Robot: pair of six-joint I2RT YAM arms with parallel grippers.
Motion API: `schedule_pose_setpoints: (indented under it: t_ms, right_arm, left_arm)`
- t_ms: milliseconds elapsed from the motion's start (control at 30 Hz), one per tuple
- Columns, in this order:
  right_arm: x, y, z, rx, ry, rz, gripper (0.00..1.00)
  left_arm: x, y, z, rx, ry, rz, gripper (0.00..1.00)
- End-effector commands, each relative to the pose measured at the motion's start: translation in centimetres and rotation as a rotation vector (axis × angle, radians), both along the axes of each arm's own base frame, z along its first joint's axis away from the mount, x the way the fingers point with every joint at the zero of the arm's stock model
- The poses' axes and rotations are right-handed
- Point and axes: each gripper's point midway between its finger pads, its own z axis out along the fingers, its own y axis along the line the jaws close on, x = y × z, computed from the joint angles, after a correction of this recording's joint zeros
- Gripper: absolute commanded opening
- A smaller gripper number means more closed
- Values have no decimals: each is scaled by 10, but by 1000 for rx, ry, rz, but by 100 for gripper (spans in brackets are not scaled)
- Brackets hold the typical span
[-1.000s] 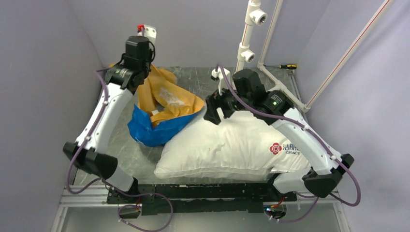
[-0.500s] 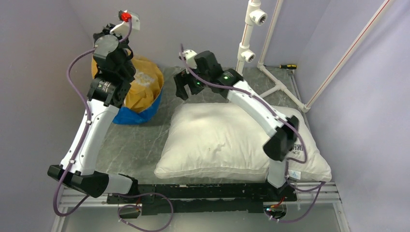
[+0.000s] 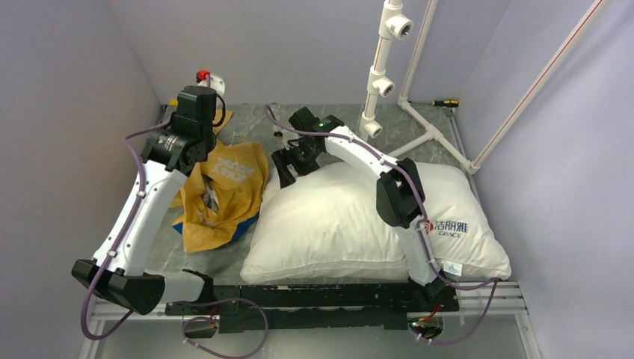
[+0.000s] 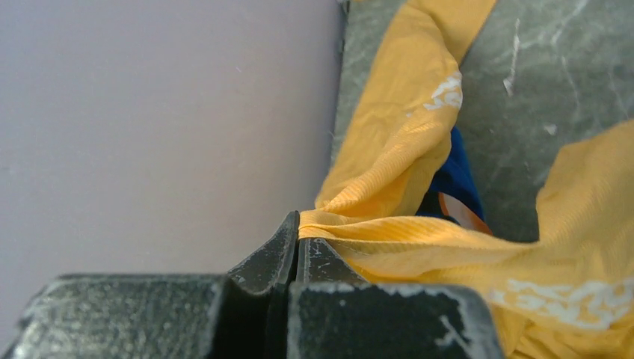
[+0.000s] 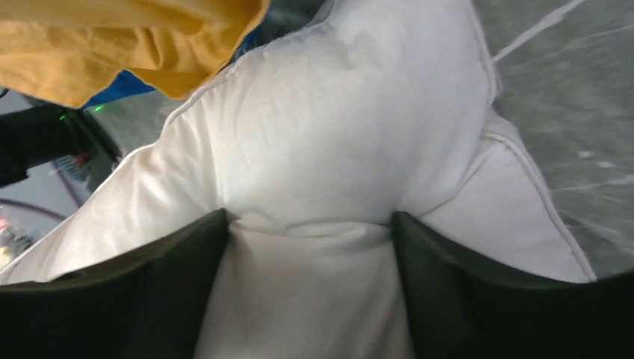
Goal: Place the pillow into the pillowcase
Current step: Pick up the pillow from the corner of the board.
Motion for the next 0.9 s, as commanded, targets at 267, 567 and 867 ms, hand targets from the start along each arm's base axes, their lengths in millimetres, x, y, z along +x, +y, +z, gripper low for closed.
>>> schedule_pose_setpoints:
  t_ms: [267, 567, 867]
  right_arm:
    - [-29, 13, 109, 239, -52, 69, 0]
    - [1, -5, 261, 446, -540, -85, 0]
    - [52, -35, 353, 557, -992, -437, 0]
  left_arm:
    - [1, 0, -41, -239, 68, 107, 0]
    - [27, -12, -22, -367, 19, 123, 0]
    - [59, -63, 25, -605, -92, -83, 0]
